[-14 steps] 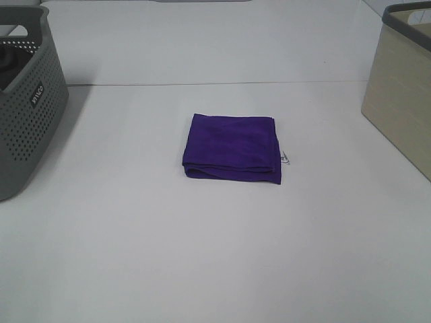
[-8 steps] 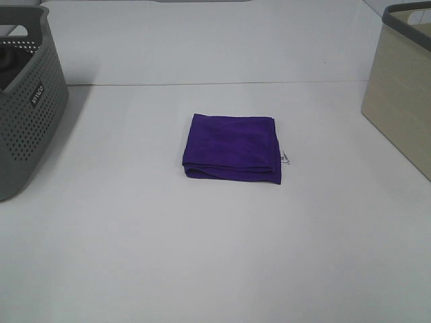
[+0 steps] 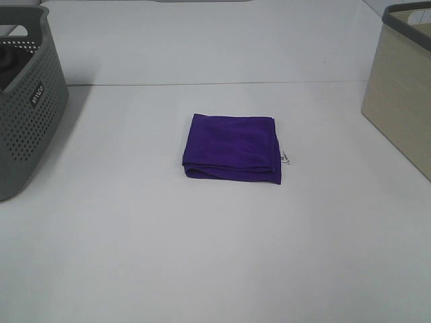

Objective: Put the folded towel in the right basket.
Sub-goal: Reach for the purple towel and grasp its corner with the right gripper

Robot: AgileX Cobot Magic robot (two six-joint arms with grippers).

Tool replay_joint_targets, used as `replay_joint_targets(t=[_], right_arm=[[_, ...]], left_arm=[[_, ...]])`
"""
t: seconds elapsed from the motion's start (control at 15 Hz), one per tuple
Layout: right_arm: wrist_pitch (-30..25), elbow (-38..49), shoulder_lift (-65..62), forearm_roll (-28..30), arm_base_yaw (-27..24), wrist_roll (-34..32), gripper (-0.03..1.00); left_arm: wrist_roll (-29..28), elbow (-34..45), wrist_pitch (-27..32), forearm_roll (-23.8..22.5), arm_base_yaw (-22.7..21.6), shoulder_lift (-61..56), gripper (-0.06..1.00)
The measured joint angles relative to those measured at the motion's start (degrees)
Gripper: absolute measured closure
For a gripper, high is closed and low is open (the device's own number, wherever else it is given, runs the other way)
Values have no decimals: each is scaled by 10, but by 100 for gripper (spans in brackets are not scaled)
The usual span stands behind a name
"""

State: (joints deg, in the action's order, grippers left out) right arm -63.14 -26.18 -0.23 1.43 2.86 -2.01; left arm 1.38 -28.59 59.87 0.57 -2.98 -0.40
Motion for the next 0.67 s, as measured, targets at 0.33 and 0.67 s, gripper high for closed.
replay_joint_targets(t=[0.33,0.67], right_arm=[[0,0,0,7,0,1,2],[0,0,0,7,0,1,2]], left_arm=[[0,0,0,0,0,0,-5],[0,0,0,0,0,0,-5]])
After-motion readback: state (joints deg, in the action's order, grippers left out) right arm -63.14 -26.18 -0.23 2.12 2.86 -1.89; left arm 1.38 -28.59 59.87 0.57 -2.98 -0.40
